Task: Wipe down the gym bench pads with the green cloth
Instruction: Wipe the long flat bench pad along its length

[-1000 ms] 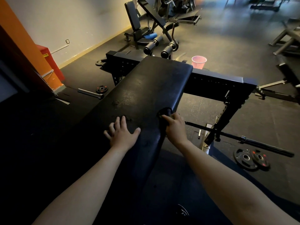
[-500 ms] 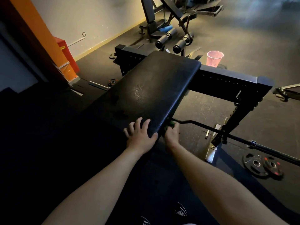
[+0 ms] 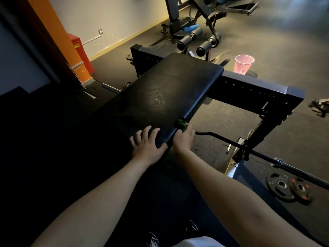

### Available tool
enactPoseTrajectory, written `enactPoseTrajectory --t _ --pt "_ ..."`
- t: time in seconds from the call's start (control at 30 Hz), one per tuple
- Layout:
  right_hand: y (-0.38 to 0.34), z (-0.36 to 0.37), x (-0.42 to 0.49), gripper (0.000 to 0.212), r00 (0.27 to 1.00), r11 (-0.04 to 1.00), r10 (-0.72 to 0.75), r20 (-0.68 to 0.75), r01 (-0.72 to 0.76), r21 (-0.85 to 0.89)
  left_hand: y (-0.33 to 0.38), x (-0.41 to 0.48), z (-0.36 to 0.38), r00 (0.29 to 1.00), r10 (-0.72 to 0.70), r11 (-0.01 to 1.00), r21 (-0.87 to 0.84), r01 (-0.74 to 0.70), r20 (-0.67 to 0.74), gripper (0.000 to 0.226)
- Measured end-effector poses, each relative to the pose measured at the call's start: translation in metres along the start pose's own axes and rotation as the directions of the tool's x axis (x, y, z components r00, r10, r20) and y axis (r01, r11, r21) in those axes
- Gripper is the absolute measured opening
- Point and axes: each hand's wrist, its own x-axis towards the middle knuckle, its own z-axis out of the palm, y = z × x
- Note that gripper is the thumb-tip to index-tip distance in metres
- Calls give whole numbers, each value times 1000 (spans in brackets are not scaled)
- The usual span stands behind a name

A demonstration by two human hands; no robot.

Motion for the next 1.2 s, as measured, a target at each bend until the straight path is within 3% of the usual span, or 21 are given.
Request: enactPoseTrajectory --t 0.17,0.33,0.47,0.53,0.63,0.77,0.87,0.93,1.0,1.1,1.2 --pt "10 -18 -18 4 960 957 -221 173 248 -150 0 1 0 1000 10 1000 -23 -11 -21 67" --pt "-31 -15 9 35 893 861 -433 121 449 -239 -8 7 -11 997 63 992 -108 -67 -42 56" --pt "-62 9 27 49 888 744 -322 329 452 -492 -26 11 -23 986 114 972 -193 -136 -119 48" --pt "-65 19 28 46 881 663 -279 382 465 -587 -43 13 -30 985 66 977 -189 -97 -161 49" --pt "-69 43 18 35 847 629 -300 440 522 -576 -82 20 -48 990 -80 980 -191 58 -112 60" --pt "-75 86 0 31 814 607 -346 466 573 -550 -125 37 -76 971 -211 957 -177 229 114 79" --pt "-87 115 -9 37 777 650 -333 534 600 -467 -137 50 -81 947 -204 968 -97 233 248 84" --pt "-95 130 -16 51 729 657 -303 614 626 -419 -139 53 -78 947 -188 971 -99 220 260 87" --pt "-97 138 -21 58 697 591 -270 664 664 -457 -147 55 -74 951 -164 972 -123 201 263 88" --pt "-84 121 -11 56 683 394 -298 667 725 -565 -150 52 -69 961 -136 976 -134 172 240 85" --pt "-72 105 -6 52 733 432 -364 575 680 -593 -149 49 -64 971 -135 976 -141 164 196 86"
